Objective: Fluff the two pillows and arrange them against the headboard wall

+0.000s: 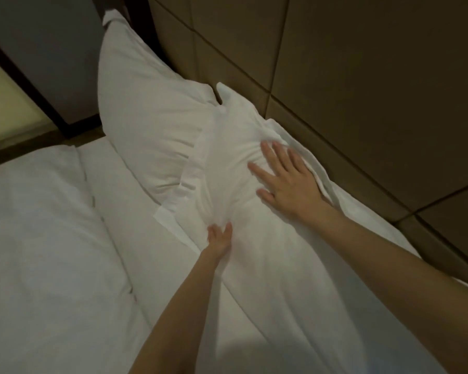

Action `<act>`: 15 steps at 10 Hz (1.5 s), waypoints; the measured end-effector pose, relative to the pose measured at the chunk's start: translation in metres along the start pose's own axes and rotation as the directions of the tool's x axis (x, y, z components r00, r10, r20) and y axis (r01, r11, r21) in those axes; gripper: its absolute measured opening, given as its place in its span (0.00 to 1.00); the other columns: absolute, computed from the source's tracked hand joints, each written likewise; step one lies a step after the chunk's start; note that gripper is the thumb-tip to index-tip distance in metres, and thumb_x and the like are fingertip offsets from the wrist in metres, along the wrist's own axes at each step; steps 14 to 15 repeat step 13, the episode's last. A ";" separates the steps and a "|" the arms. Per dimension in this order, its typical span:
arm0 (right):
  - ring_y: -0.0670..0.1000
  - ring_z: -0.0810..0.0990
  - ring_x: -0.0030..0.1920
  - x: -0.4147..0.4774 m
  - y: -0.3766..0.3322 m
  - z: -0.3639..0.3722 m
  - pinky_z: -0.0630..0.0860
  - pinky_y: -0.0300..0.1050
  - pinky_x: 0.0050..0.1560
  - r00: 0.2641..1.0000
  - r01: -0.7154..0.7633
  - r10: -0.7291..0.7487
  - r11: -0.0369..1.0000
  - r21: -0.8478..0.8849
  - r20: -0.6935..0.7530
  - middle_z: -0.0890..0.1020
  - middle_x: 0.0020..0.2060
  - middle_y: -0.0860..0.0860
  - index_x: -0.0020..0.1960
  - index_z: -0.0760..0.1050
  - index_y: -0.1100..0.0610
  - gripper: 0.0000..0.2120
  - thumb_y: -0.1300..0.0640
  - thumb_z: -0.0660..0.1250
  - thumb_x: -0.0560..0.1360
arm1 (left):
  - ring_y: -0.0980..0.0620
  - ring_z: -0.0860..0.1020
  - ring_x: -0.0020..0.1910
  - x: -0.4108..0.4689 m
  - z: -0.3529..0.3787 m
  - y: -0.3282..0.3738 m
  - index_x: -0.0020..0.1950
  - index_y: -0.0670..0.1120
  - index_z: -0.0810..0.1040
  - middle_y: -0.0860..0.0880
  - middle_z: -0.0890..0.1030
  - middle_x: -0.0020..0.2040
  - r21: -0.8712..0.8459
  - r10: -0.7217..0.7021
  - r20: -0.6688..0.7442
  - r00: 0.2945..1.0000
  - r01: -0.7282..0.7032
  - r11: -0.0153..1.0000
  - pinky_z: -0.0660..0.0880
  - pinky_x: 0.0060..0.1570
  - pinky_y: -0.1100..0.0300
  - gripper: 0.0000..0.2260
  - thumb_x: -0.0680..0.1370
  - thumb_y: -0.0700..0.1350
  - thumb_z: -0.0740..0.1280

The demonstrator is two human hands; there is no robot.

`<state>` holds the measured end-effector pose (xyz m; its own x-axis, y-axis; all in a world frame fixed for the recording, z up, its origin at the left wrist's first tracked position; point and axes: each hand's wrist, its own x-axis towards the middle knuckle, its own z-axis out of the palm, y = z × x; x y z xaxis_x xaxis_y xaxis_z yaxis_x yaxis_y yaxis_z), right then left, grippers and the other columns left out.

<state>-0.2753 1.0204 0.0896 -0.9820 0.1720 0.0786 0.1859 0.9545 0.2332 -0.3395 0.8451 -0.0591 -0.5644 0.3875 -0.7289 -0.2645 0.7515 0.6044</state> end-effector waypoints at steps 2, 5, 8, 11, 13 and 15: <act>0.57 0.47 0.78 0.007 -0.001 0.007 0.56 0.54 0.73 0.995 -0.096 0.095 0.990 0.102 0.018 0.46 0.78 0.59 0.77 0.50 0.48 0.32 0.42 0.54 0.76 | 0.39 0.61 0.75 0.000 -0.011 -0.063 0.77 0.40 0.58 0.36 0.60 0.77 0.019 -0.195 -0.025 0.980 0.196 0.981 0.60 0.74 0.46 0.27 0.82 0.53 0.53; 0.58 0.49 0.77 0.025 -0.033 -0.012 0.45 0.57 0.75 0.969 0.244 -0.242 0.969 -0.036 0.038 0.50 0.78 0.57 0.76 0.54 0.55 0.27 0.53 0.54 0.78 | 0.45 0.58 0.77 -0.016 -0.038 -0.030 0.78 0.39 0.55 0.41 0.58 0.79 0.128 0.250 -0.172 0.953 -0.230 0.965 0.56 0.75 0.54 0.26 0.81 0.39 0.58; 0.59 0.51 0.77 0.013 0.011 -0.043 0.46 0.52 0.75 0.995 -0.014 0.022 0.996 -0.091 0.095 0.50 0.77 0.62 0.77 0.47 0.59 0.27 0.50 0.45 0.81 | 0.48 0.64 0.75 -0.051 -0.021 -0.029 0.74 0.43 0.67 0.46 0.64 0.77 0.377 0.033 0.345 0.938 -0.171 0.910 0.60 0.72 0.58 0.21 0.83 0.48 0.57; 0.59 0.70 0.65 -0.013 0.002 -0.077 0.63 0.53 0.64 0.998 -0.046 0.046 0.999 0.011 0.035 0.72 0.66 0.60 0.63 0.69 0.61 0.17 0.55 0.55 0.77 | 0.50 0.75 0.51 -0.118 -0.025 -0.045 0.62 0.44 0.76 0.46 0.78 0.53 -0.175 0.049 0.107 0.993 -0.030 0.984 0.70 0.42 0.63 0.12 0.81 0.44 0.59; 0.61 0.74 0.60 -0.037 -0.041 -0.094 0.70 0.51 0.59 0.956 -0.292 0.232 0.761 0.580 0.178 0.76 0.62 0.59 0.65 0.70 0.62 0.19 0.55 0.59 0.77 | 0.48 0.79 0.47 -0.165 -0.048 -0.056 0.58 0.41 0.78 0.43 0.81 0.52 -0.463 0.034 -0.082 0.996 -0.068 0.884 0.73 0.44 0.61 0.11 0.81 0.43 0.60; 0.61 0.74 0.60 -0.037 -0.041 -0.094 0.70 0.51 0.59 0.956 -0.292 0.232 0.761 0.580 0.178 0.76 0.62 0.59 0.65 0.70 0.62 0.19 0.55 0.59 0.77 | 0.48 0.79 0.47 -0.165 -0.048 -0.056 0.58 0.41 0.78 0.43 0.81 0.52 -0.463 0.034 -0.082 0.996 -0.068 0.884 0.73 0.44 0.61 0.11 0.81 0.43 0.60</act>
